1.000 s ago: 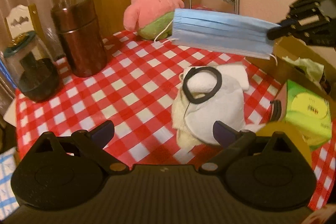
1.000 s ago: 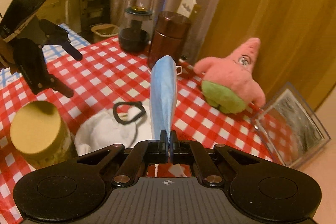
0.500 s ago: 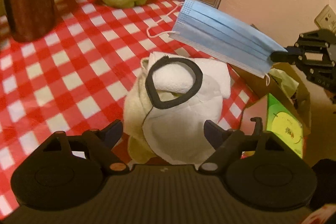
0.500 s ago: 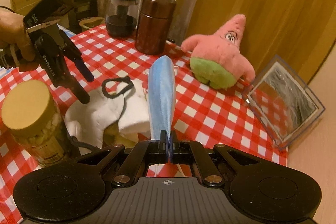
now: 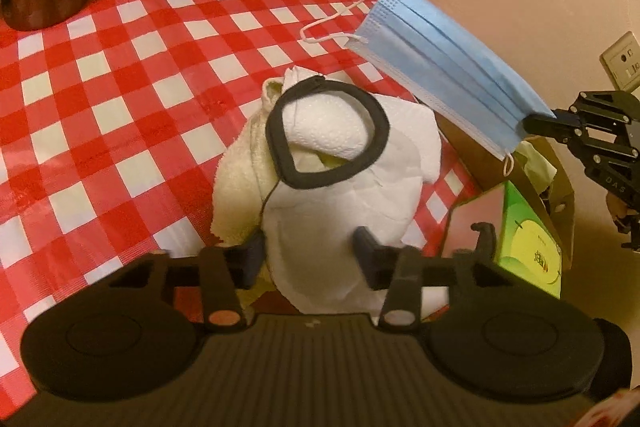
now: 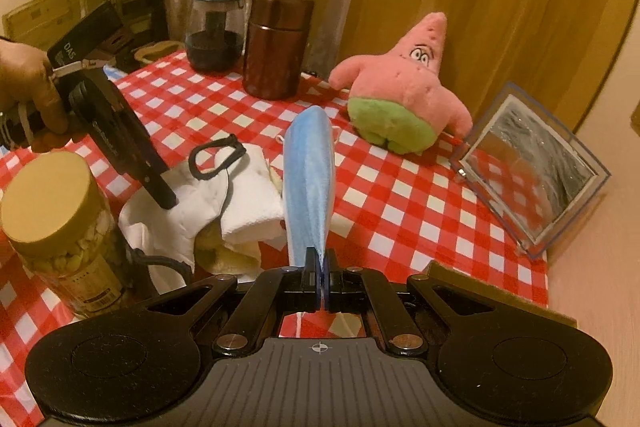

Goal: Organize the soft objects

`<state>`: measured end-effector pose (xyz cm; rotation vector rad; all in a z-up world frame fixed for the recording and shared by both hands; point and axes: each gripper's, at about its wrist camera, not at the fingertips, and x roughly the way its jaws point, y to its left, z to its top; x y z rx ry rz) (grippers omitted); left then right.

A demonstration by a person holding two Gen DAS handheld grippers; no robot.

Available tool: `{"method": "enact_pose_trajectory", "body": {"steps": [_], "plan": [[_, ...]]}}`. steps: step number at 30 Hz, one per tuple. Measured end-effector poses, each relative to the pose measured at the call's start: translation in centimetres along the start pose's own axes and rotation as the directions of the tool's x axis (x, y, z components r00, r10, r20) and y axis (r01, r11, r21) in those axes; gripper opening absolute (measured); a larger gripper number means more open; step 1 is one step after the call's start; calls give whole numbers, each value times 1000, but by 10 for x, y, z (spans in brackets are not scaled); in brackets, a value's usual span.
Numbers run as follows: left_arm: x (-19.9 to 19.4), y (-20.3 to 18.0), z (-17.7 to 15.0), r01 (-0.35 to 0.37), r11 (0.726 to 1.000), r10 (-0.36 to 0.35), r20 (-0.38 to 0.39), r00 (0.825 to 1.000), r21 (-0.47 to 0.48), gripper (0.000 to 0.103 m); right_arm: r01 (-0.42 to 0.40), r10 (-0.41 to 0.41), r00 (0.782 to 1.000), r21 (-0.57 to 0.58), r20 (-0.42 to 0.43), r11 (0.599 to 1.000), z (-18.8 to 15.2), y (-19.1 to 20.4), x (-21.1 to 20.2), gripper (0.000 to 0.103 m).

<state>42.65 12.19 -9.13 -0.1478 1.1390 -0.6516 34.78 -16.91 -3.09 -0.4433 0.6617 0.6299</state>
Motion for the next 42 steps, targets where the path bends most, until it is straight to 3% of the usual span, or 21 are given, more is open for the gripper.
{"method": "enact_pose_trajectory", "body": {"steps": [3,4,15,29,42], "plan": [[-6,-6,1,-33,999,33,1,999,11,7,6,-6,1000,32,13,999,-1,0,-9,1],[-8,-8,1,-42,999,42,2,999,14,4,9,-10,1000,38,16,999,-2,0,-13,1],[-66,-41,7,-90,995,94,135,986,-32,3,48,-54,997,106,55,993,-6,1,-52,1],[-154,-129,13,-181,982,186,358,915,-49,2,89,-119,985,224,126,970,-17,7,-124,1],[-191,-206,1,-165,984,176,447,877,-62,2,100,-160,971,305,179,947,-34,16,-189,1]]}}
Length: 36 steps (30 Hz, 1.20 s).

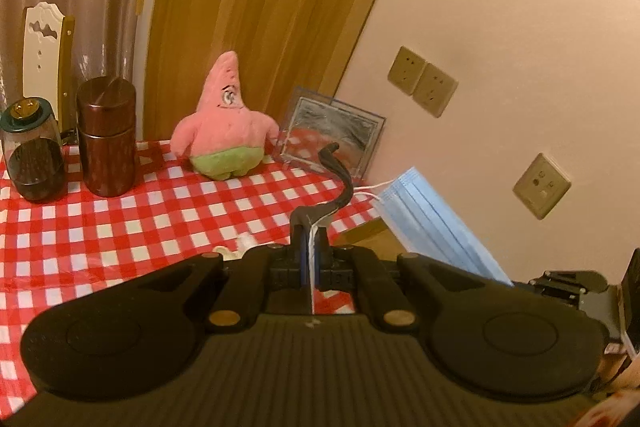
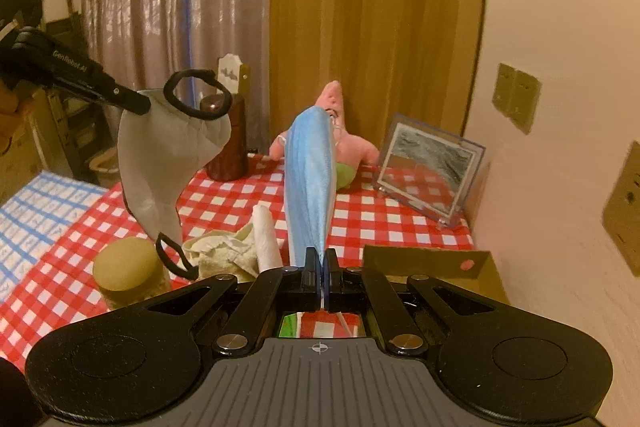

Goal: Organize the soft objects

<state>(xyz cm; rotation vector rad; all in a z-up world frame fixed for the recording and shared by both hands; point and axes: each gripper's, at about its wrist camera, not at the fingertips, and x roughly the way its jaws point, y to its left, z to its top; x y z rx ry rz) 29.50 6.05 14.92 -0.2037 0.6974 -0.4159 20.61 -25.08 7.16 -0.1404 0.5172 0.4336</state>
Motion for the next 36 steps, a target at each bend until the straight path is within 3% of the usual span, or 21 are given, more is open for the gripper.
{"method": "enact_pose_trajectory", "body": {"steps": [14,36], "plan": [[-10,-94,-38,25,1000,-25,22,999,-16,2,60,-63,998,111,30,992,-22,-16,-58,1],[51,-199,-73,111,994,-112,-48,993,-24,2,226,-230,973,213,-6,951,-76,-84,-109,1]]}}
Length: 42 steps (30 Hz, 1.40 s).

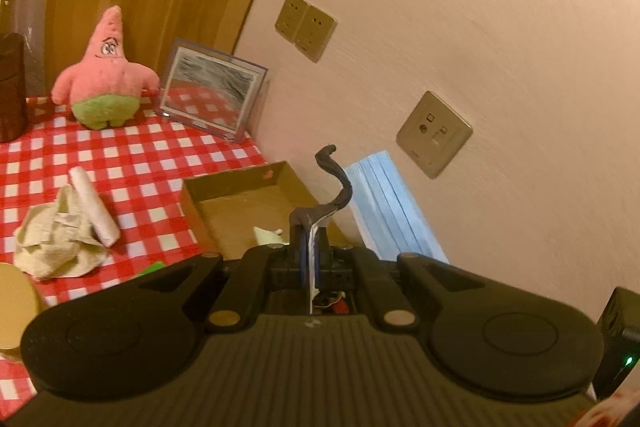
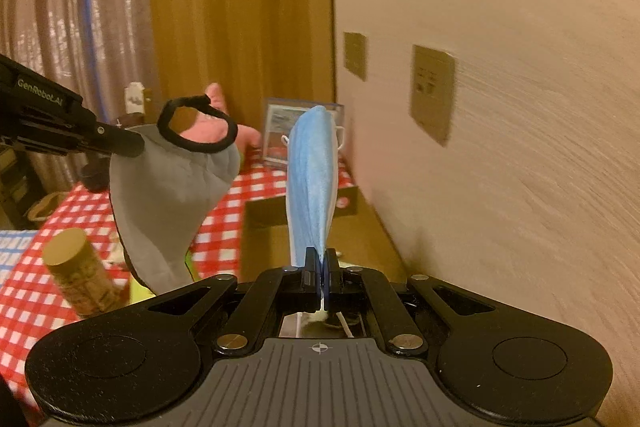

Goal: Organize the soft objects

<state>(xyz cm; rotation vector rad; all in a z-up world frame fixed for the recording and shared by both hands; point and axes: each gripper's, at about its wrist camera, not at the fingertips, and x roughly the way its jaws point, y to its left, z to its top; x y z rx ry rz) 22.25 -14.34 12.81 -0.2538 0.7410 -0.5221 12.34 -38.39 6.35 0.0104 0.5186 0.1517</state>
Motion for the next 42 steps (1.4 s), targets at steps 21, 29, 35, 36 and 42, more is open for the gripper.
{"method": "enact_pose_trajectory", "body": {"steps": [21,29,35,36,42], "plan": [[124,9,15,-7,1000,5,-53,999,-24,2,48,-45,996,41,-80,998,-6,-28,72,1],[163,29,21,-53,999,52,-62,997,-12,2,58,-53,994,43,-98,997,0,-34,104,1],[183,40,27,-86,996,86,-74,994,1,12,63,-57,991,51,-118,997,-3,-34,121,1],[186,42,28,-84,996,84,-80,993,3,18,63,-57,991,51,-120,997,-3,-34,123,1],[182,51,28,-88,996,89,-73,993,7,21,56,-48,990,52,-131,997,-4,-34,130,1]]}}
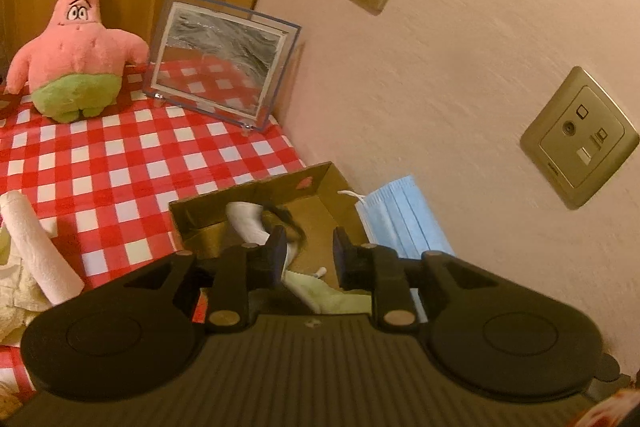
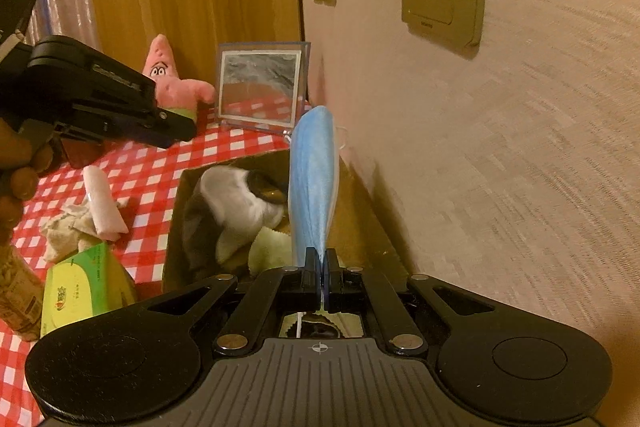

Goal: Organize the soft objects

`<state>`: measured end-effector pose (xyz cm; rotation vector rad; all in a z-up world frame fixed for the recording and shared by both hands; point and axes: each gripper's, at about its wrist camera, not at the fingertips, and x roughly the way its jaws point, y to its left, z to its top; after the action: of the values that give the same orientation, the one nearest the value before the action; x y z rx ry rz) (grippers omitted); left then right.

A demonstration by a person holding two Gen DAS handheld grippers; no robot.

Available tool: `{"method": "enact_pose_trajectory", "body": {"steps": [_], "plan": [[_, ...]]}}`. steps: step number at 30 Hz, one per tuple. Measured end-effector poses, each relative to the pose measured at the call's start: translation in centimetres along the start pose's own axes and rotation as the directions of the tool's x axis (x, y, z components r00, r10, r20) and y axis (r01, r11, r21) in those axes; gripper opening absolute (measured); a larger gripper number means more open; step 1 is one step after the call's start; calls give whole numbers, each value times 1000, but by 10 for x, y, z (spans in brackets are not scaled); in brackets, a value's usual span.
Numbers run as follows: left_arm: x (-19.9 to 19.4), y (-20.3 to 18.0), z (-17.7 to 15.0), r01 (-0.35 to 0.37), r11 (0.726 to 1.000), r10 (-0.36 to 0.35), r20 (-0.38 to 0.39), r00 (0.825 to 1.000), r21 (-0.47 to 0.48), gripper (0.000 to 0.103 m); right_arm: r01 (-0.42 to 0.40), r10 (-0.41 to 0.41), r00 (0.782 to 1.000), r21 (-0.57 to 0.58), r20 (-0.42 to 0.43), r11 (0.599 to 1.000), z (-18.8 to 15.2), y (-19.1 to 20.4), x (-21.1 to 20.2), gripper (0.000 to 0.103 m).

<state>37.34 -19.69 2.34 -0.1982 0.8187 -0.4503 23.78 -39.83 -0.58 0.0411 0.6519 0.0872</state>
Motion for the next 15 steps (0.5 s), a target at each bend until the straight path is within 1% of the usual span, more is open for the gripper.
{"method": "enact_pose_trajectory", "body": {"steps": [4,13,15], "plan": [[-11,7,-3,-11,1000,11,5,1000,-9,21,-10,10,1000,4,-4,1000,0,1,3,1],[-42,18,-19,-35,999,36,43,998,-26,27,-27,27,1000,19,-5,999,5,7,8,2],[-47,20,-23,-41,999,42,47,998,-25,29,-60,60,998,38,3,997,6,5,9,2]]}}
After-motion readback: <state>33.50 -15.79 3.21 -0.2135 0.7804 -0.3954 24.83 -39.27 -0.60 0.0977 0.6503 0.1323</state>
